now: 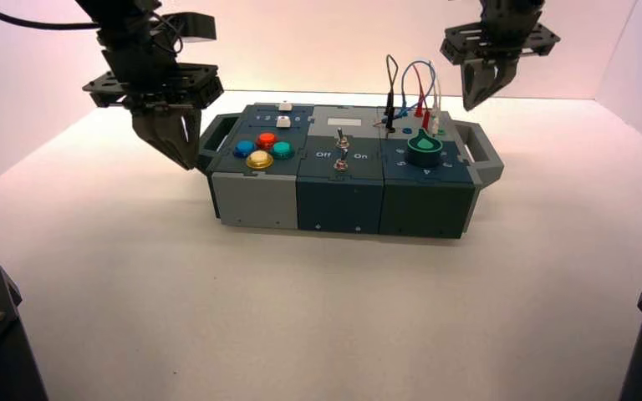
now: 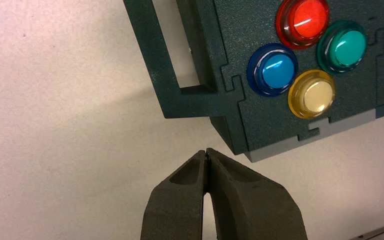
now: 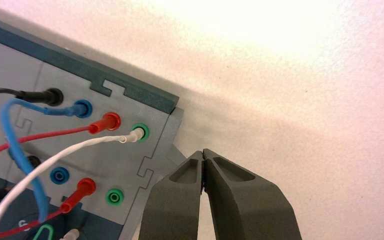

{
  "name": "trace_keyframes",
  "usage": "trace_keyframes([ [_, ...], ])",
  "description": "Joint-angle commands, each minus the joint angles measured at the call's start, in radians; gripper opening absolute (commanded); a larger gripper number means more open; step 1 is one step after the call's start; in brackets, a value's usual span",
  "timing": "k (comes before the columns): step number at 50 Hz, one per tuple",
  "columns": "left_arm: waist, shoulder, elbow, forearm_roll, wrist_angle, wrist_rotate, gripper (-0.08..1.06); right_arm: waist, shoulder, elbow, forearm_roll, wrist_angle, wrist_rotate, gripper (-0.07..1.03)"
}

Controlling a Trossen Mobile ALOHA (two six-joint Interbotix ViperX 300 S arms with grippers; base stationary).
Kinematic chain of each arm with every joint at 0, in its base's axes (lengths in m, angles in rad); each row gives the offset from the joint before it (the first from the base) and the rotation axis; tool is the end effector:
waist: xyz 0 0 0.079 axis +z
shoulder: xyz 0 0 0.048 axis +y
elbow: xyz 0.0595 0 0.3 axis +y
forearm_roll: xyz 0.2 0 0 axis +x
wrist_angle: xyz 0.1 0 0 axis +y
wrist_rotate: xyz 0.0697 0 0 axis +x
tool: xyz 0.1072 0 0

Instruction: Rotate the box clockwise.

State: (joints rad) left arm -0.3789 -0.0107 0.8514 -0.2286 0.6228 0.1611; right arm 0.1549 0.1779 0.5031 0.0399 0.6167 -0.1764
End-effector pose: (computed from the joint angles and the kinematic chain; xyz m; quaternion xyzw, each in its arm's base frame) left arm 0.2490 -0.1243 0.0300 0.0722 0.6609 -0.1808 0.7248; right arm 0.3872 0.0646 0.0526 -0.0967 0.5962 0.1140 0.7888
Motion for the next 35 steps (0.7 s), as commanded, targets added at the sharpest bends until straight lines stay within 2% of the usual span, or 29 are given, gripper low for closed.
trace_keyframes([
  [1, -0.005, 0.008, -0.034, -0.002, -0.017, -0.003, -0.03, -0.003, 0.000, -0.020, -0.002, -0.006, -0.002, -0.02],
  [23, -0.005, 0.126, -0.147, 0.000, -0.055, -0.002, -0.03, -0.002, 0.035, -0.017, -0.006, -0.005, -0.011, -0.02],
  [35, -0.003, 0.161, -0.216, 0.002, -0.091, -0.002, -0.03, -0.002, 0.020, 0.012, -0.006, -0.003, -0.017, -0.02],
])
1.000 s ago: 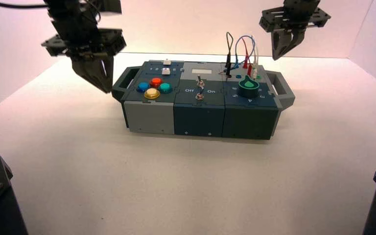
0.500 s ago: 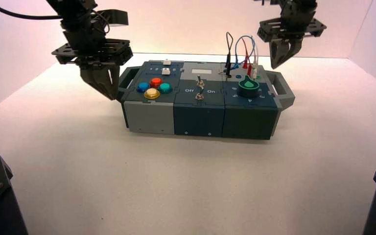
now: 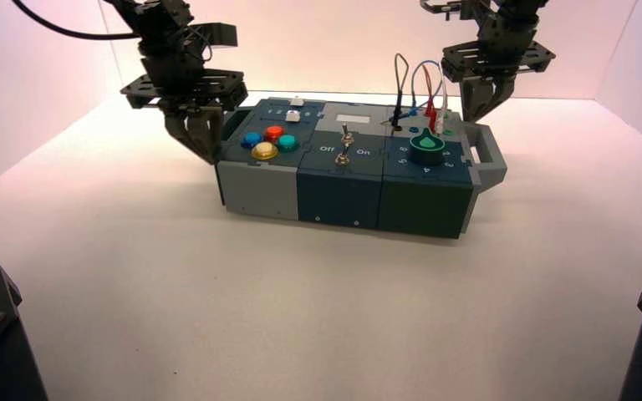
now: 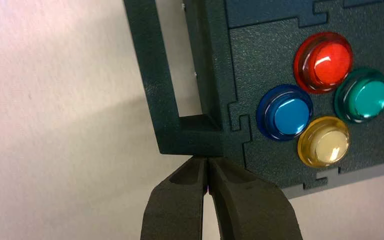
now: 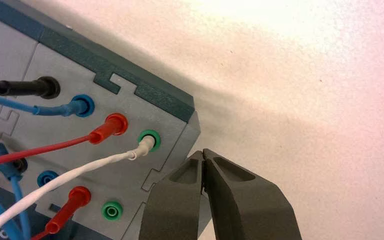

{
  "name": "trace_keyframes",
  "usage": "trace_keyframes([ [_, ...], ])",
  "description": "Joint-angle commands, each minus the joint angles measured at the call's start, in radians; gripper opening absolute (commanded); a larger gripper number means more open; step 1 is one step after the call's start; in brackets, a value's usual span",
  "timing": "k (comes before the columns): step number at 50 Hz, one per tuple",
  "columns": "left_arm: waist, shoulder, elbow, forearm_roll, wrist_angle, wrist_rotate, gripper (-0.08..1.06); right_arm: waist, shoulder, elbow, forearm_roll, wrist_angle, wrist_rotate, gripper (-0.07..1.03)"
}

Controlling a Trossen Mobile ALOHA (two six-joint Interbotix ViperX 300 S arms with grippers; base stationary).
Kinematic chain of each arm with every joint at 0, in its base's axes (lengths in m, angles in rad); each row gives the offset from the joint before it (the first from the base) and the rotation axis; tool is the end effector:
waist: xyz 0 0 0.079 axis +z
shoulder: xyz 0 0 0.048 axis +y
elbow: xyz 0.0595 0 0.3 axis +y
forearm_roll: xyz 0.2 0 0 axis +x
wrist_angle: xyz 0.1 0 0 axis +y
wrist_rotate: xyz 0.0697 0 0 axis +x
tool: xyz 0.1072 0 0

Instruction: Rotate the box clockwise.

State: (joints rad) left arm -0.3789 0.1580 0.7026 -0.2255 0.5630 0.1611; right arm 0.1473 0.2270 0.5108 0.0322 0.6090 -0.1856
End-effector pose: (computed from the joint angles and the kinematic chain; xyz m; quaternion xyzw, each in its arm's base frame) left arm 0.2981 -0.1414 0.0130 0.0726 0.6462 -0.1779 0.7386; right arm 0.3821 0.0600 0.0317 -0.1020 0.6151 0.1140 0.7734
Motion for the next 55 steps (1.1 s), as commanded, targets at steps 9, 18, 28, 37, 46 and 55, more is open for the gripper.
trace_keyframes([
  [9, -0.003, 0.035, -0.147, 0.005, -0.037, 0.000, -0.03, 0.009, -0.038, 0.032, 0.002, 0.006, -0.009, -0.02],
  [18, 0.006, 0.098, -0.224, 0.008, -0.037, 0.003, -0.03, 0.012, -0.055, 0.067, 0.011, 0.005, -0.008, -0.02],
  [28, 0.009, 0.167, -0.308, 0.009, -0.048, 0.014, -0.03, 0.023, -0.092, 0.121, 0.029, 0.005, -0.005, -0.02],
  [37, 0.009, 0.196, -0.356, 0.011, -0.048, 0.015, -0.03, 0.034, -0.135, 0.178, 0.054, -0.008, 0.008, -0.02],
  [46, 0.009, 0.196, -0.377, 0.011, -0.048, 0.015, -0.03, 0.049, -0.156, 0.213, 0.080, -0.011, 0.008, -0.02],
  [55, 0.012, 0.195, -0.388, 0.012, -0.048, 0.023, -0.03, 0.080, -0.176, 0.245, 0.091, -0.011, 0.011, -0.02],
])
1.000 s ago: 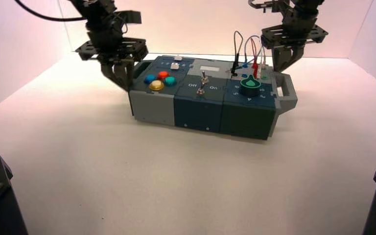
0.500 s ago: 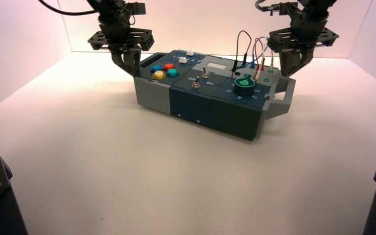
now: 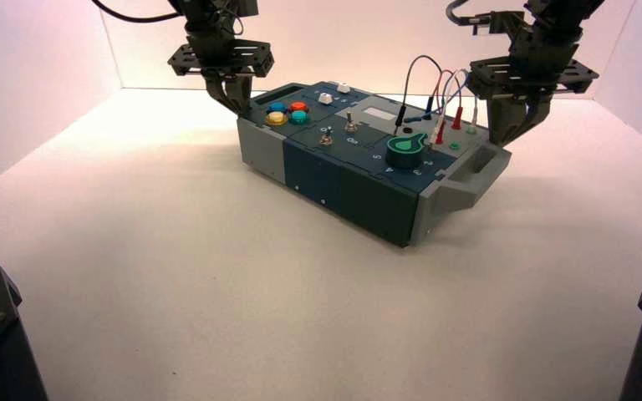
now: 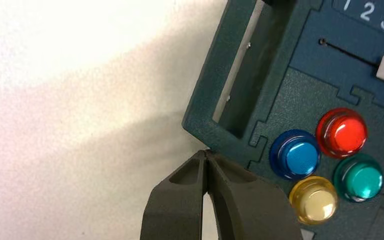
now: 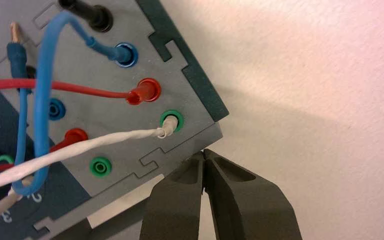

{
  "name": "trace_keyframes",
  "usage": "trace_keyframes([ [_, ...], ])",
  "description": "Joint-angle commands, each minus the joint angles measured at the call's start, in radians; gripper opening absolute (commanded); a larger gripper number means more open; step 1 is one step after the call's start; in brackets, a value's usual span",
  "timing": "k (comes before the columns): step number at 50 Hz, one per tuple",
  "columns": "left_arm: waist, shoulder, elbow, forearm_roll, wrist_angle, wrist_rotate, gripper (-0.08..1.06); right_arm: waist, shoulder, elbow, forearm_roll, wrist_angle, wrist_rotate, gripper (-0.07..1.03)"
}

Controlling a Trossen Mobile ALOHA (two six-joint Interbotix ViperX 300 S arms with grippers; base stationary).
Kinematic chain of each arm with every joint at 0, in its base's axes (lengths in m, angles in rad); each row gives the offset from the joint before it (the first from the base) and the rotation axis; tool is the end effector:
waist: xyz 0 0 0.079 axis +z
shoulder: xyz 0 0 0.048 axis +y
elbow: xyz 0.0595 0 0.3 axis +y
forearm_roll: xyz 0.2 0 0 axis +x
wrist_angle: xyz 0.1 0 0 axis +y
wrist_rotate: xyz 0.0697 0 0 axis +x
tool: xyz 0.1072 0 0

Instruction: Rotate the box clockwise.

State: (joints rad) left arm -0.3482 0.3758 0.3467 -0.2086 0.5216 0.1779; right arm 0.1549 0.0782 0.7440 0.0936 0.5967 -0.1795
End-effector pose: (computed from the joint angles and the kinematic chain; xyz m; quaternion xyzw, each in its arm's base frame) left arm 0.4154 -0.1702 0.0197 0.0693 0.5749 -0.1815 0.7948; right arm 0.3088 0.0576 0.0271 -0.0717 0.6449 0.1116 0.7526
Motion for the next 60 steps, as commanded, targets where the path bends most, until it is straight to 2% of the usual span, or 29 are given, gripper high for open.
trace_keyframes([
  [1, -0.018, -0.025, -0.032, -0.005, -0.006, 0.005, -0.03, 0.077, -0.031, 0.014, 0.032, 0.002, 0.008, -0.02],
  [13, -0.018, -0.018, -0.051, -0.005, -0.006, 0.008, -0.03, 0.100, -0.064, 0.052, 0.069, -0.003, 0.015, -0.02],
  [20, -0.018, -0.003, -0.071, -0.005, -0.014, 0.014, -0.03, 0.114, -0.107, 0.106, 0.103, -0.025, 0.023, -0.02],
  [37, -0.018, 0.057, -0.135, -0.005, -0.015, 0.029, -0.03, 0.129, -0.160, 0.156, 0.118, -0.043, 0.031, -0.02],
  [49, -0.018, 0.083, -0.172, -0.005, -0.020, 0.037, -0.03, 0.167, -0.167, 0.183, 0.120, -0.051, 0.061, -0.02],
  [50, -0.018, 0.091, -0.186, -0.005, -0.020, 0.037, -0.03, 0.179, -0.161, 0.192, 0.120, -0.058, 0.072, -0.02],
  [60, -0.018, 0.107, -0.218, -0.005, -0.017, 0.037, -0.03, 0.239, -0.138, 0.198, 0.120, -0.067, 0.107, -0.02],
])
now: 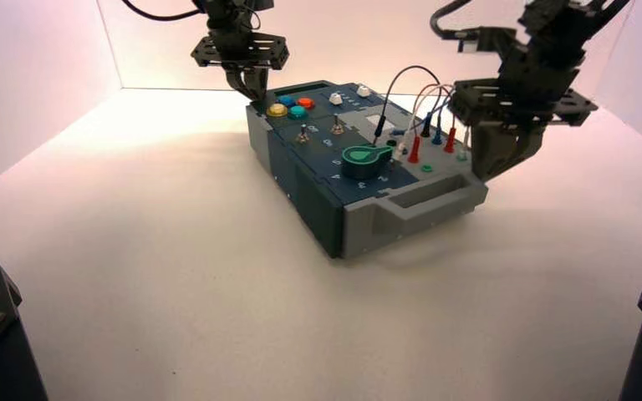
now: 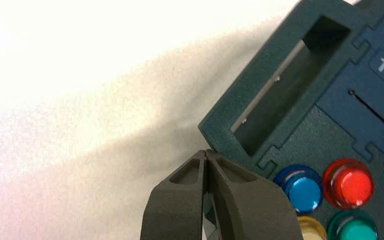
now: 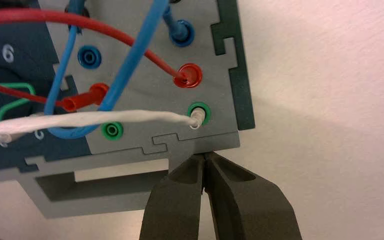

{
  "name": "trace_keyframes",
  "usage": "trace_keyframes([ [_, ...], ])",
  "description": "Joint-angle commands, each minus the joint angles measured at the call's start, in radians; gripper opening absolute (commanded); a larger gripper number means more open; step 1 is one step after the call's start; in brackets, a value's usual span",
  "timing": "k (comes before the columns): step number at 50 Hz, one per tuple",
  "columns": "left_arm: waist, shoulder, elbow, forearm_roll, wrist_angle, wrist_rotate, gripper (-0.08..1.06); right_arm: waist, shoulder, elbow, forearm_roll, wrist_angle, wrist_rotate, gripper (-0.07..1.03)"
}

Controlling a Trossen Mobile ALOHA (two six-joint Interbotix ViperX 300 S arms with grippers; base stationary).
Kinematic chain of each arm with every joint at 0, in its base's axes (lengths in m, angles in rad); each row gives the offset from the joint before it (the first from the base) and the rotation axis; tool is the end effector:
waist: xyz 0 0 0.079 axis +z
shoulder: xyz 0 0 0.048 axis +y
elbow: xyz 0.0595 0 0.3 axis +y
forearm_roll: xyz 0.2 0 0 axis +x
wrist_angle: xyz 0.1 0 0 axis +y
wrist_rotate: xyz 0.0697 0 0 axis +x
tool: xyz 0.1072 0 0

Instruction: Rotate the box clockwise.

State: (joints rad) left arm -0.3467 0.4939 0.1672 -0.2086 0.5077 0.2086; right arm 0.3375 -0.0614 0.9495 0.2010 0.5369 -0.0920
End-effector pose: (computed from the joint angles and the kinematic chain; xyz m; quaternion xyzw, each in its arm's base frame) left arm 0.4659 -0.1872 0.0174 0.0776 0.5413 -0.1926 0.8148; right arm 0.2369 0.1023 0.0234 -0.0461 0.6521 0.1393 0.7438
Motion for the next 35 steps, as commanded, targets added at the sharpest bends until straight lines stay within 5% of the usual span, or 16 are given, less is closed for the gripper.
trace_keyframes([
  [1, -0.021, -0.009, -0.040, -0.005, -0.003, 0.005, -0.03, 0.064, 0.003, -0.008, 0.012, -0.009, 0.025, -0.02],
  [15, -0.038, 0.000, -0.071, -0.006, 0.002, 0.006, -0.03, 0.110, -0.003, -0.014, 0.012, -0.021, 0.064, -0.02],
  [35, 0.014, -0.049, -0.037, 0.003, 0.029, 0.003, -0.03, 0.086, -0.041, 0.028, 0.005, -0.028, 0.071, -0.02],
])
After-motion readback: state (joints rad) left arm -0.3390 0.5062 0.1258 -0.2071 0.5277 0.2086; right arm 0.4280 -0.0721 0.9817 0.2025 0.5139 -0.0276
